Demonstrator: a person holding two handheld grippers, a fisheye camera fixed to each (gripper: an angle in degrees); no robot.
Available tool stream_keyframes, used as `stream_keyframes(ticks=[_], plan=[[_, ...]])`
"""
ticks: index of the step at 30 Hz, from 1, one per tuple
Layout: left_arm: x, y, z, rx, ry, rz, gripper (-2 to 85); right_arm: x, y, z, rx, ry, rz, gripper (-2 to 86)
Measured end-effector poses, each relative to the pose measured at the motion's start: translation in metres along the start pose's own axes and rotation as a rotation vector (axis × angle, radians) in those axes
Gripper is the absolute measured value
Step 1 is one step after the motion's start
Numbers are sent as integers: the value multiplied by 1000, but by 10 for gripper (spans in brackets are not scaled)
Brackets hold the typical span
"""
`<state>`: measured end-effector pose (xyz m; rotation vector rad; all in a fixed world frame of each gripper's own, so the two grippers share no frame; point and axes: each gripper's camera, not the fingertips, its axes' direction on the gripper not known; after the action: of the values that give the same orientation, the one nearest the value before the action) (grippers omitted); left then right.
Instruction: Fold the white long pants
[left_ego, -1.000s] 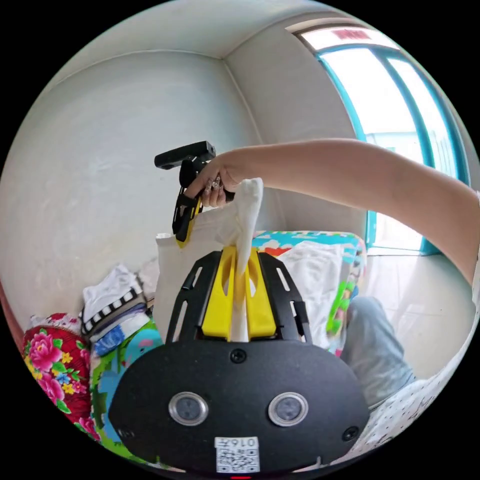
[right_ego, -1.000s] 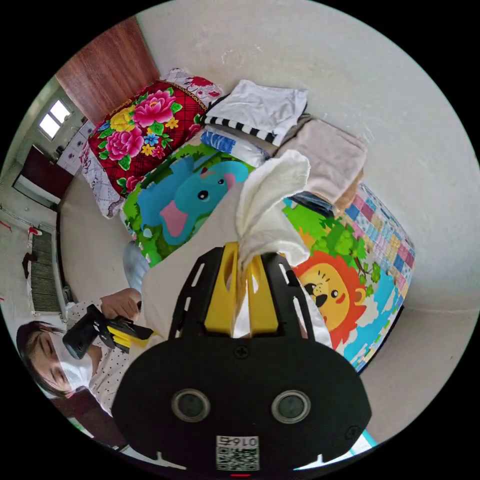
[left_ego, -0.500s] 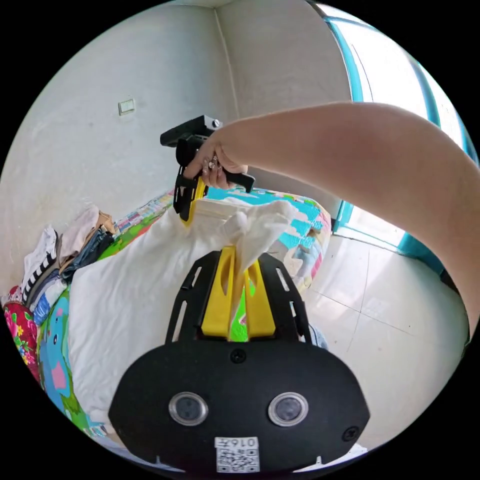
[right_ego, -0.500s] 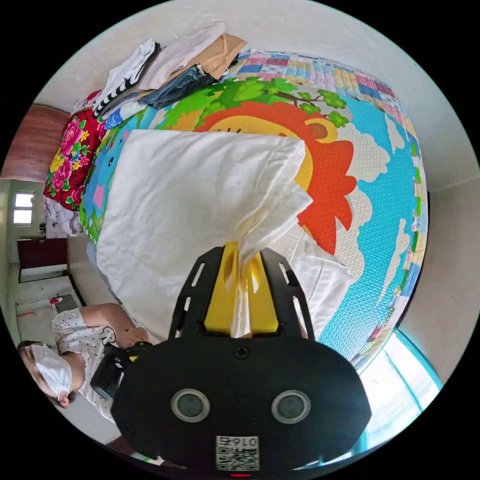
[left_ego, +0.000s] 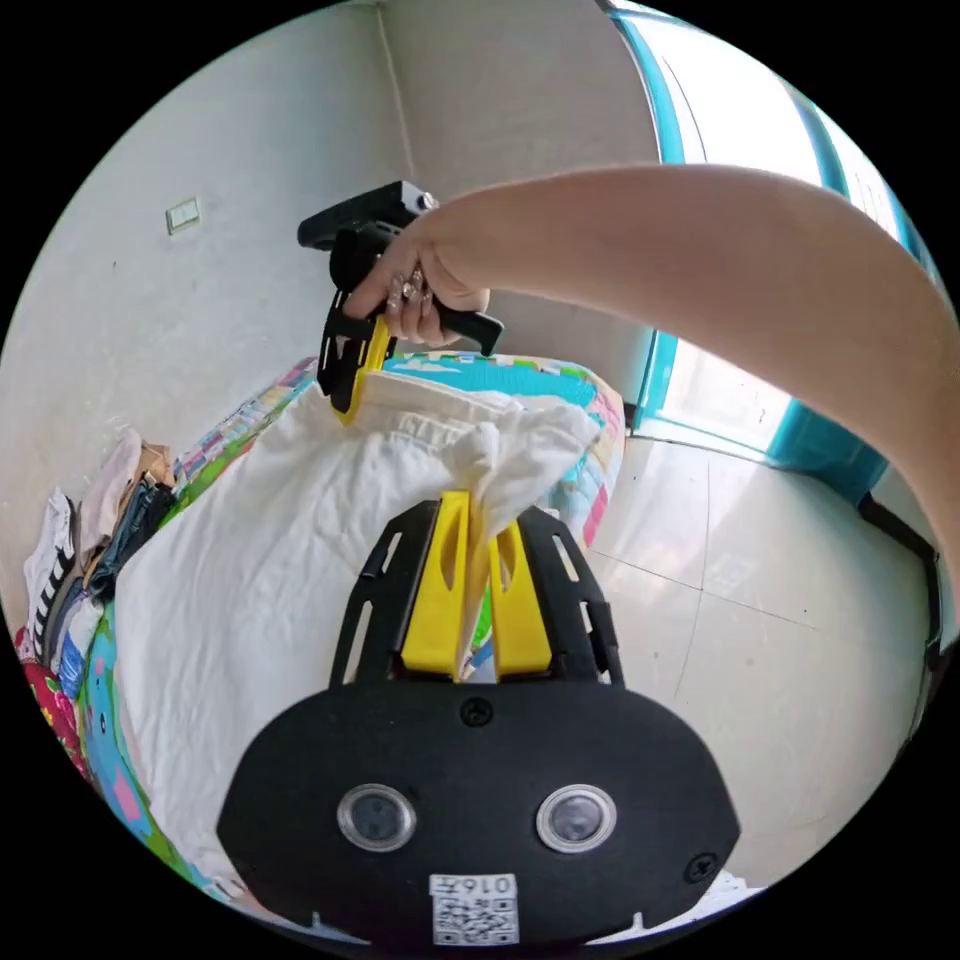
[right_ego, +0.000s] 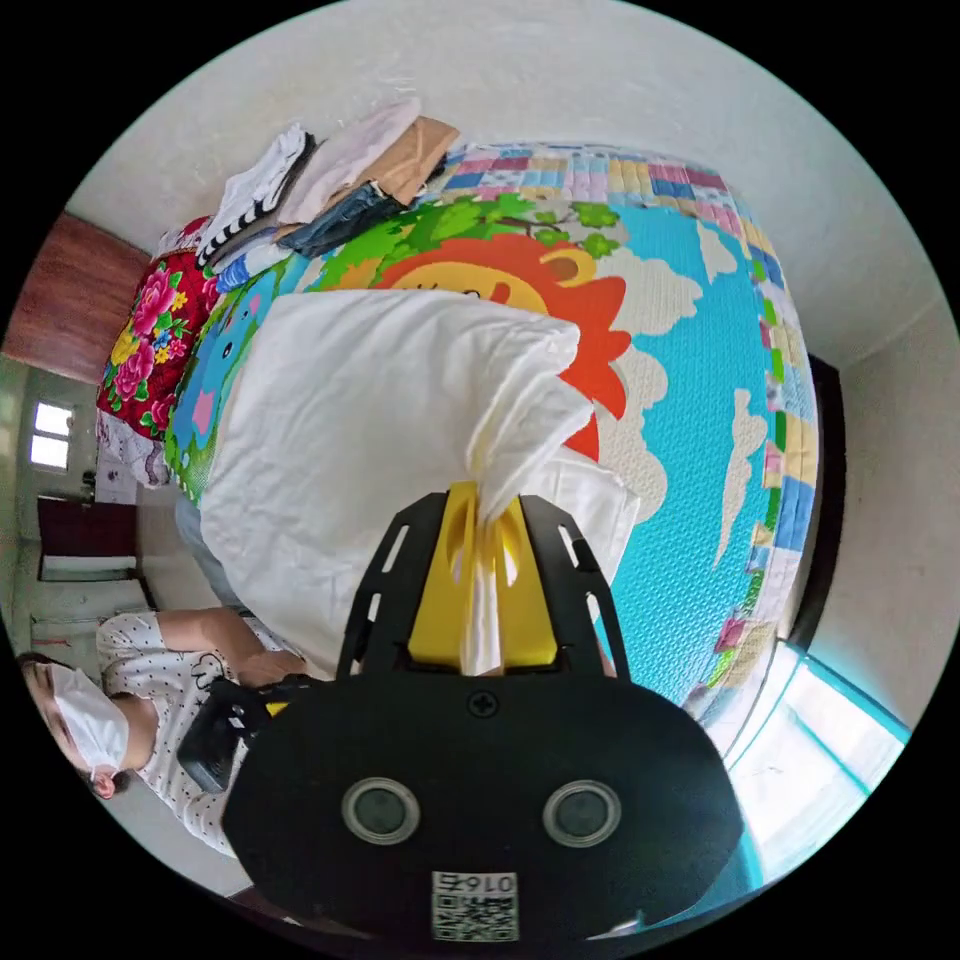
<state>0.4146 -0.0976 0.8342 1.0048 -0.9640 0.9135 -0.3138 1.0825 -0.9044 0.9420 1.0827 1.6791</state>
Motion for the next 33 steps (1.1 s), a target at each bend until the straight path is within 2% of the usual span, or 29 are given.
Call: stream_keyframes(ticks=[4,8,10,13,14,15,16,18,21,23,29,33], plan=[[1,17,-6,58,-13,7,-5,45,50,27,62,-147,74,5],[-8,22,-34,156,-3,-34,0,39,92,4,164,-118,-44,12],[-12,28,-28,139,33,-66,12,42,109,6,186,-104,-63,19],[-16,44,13,-18,118,-96,37,67,130,45,95,-68,26,46],[-23,52,6,-4,112,-137,37,80,141,60,68,-66,66,60],[-36,70,-16,102,129,-209,32,86,147,63,87,-100,71,61],[-42,81,-29,172,161,-236,27,99,163,62,148,-165,86,64],[-62,114,-70,322,285,-227,5,115,190,52,261,-165,145,59],[-101,143,-101,335,352,-271,-7,124,237,24,477,-63,234,45],[-129,156,-108,317,378,-348,-9,110,257,16,549,-87,146,52],[-162,176,-98,242,571,-417,-10,66,240,80,273,-65,3,86],[-140,186,-96,194,560,-387,-9,61,235,114,198,5,53,69]])
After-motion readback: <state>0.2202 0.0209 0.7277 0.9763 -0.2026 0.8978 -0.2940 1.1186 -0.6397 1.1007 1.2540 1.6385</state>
